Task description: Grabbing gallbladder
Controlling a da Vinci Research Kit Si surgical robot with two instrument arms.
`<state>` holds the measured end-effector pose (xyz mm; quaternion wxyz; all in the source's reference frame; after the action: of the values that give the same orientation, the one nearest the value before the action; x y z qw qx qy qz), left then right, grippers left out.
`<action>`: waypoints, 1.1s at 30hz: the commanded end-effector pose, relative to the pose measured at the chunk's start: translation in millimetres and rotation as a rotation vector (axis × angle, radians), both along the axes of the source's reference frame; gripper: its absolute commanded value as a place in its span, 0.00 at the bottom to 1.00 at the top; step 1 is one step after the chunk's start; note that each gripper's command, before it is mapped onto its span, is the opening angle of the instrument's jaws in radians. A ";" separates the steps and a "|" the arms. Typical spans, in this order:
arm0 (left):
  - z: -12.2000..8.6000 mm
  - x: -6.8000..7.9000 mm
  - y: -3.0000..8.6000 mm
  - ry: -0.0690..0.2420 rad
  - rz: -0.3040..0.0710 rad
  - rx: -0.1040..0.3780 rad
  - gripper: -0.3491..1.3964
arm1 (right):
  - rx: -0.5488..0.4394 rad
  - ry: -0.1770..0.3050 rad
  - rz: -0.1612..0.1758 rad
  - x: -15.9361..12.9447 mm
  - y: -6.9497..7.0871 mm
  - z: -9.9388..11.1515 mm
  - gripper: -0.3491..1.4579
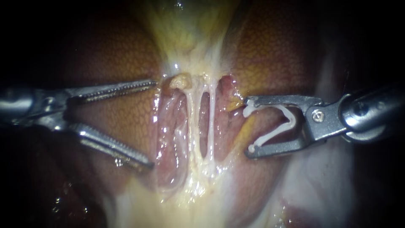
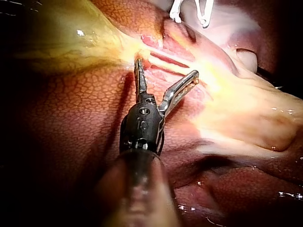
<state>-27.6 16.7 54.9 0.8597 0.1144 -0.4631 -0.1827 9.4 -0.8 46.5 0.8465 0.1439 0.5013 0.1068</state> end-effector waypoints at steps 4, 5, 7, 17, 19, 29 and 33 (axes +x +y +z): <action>0.4 -0.5 1.2 -0.005 -0.010 0.001 0.85 | 0.000 0.000 0.000 0.1 0.0 0.0 0.53; 0.6 -0.6 1.3 -0.005 -0.010 0.001 0.84 | 0.000 0.000 0.001 0.1 0.0 0.0 0.53; 0.9 -0.8 1.7 -0.002 -0.017 0.005 0.79 | 0.000 0.000 0.001 0.1 0.0 0.1 0.53; 2.4 -2.1 3.0 0.004 -0.052 0.049 0.61 | 0.000 -0.001 0.001 0.1 0.0 0.1 0.53; 2.8 -2.1 3.3 0.005 -0.059 0.059 0.57 | 0.000 -0.001 0.001 0.1 0.0 0.1 0.53; 4.8 -0.9 4.5 0.012 -0.077 0.059 0.50 | 0.000 -0.001 0.001 0.1 0.0 0.1 0.53; 5.0 -0.3 4.7 0.016 -0.091 0.069 0.41 | 0.000 0.000 0.001 0.1 0.0 0.1 0.53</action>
<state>-27.7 21.5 60.1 0.8485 0.1208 -0.4532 -0.2449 9.5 -0.8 46.6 0.8467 0.1435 0.5010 0.1073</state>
